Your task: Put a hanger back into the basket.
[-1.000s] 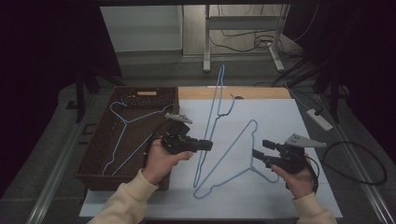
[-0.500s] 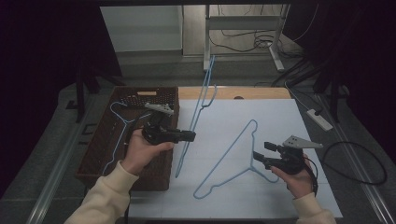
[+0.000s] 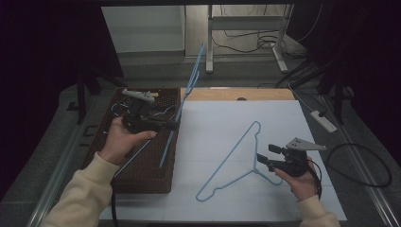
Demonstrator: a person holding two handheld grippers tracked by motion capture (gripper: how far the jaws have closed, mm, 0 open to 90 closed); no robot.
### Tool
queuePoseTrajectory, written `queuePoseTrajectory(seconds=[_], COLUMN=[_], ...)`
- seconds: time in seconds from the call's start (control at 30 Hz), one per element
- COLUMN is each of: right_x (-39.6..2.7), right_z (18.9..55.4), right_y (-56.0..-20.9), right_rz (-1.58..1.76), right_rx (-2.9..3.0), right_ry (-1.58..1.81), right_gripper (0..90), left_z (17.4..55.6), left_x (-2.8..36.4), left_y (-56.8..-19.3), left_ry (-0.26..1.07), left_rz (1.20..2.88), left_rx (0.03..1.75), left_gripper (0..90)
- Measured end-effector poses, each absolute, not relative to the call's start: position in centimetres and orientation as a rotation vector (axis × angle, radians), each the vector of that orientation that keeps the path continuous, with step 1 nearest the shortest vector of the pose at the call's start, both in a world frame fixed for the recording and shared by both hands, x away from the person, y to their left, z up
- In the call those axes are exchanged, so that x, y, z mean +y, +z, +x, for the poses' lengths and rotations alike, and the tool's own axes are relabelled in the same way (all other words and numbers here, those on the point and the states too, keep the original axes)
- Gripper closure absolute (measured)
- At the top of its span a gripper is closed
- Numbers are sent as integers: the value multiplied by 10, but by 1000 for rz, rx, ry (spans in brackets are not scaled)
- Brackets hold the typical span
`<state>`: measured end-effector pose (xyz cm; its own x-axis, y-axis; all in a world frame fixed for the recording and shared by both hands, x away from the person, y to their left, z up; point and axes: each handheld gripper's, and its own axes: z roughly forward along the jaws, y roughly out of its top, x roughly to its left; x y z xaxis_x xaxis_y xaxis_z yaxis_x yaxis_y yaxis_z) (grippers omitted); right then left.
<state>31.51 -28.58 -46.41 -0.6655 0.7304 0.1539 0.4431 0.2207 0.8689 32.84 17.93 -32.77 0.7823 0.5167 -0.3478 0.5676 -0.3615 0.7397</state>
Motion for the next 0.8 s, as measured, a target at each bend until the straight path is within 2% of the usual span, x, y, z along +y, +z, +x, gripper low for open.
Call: queuePoseTrajectory(seconds=[0.8], right_x=[-284], right_z=[316], right_y=[-469], right_rz=[1110], right_rx=[2230], right_ry=[1391], right_gripper=[325], left_z=[356], left_x=[236], left_y=[-348], left_ry=[-13], left_rz=[2097], left_rx=[865], left_gripper=[877])
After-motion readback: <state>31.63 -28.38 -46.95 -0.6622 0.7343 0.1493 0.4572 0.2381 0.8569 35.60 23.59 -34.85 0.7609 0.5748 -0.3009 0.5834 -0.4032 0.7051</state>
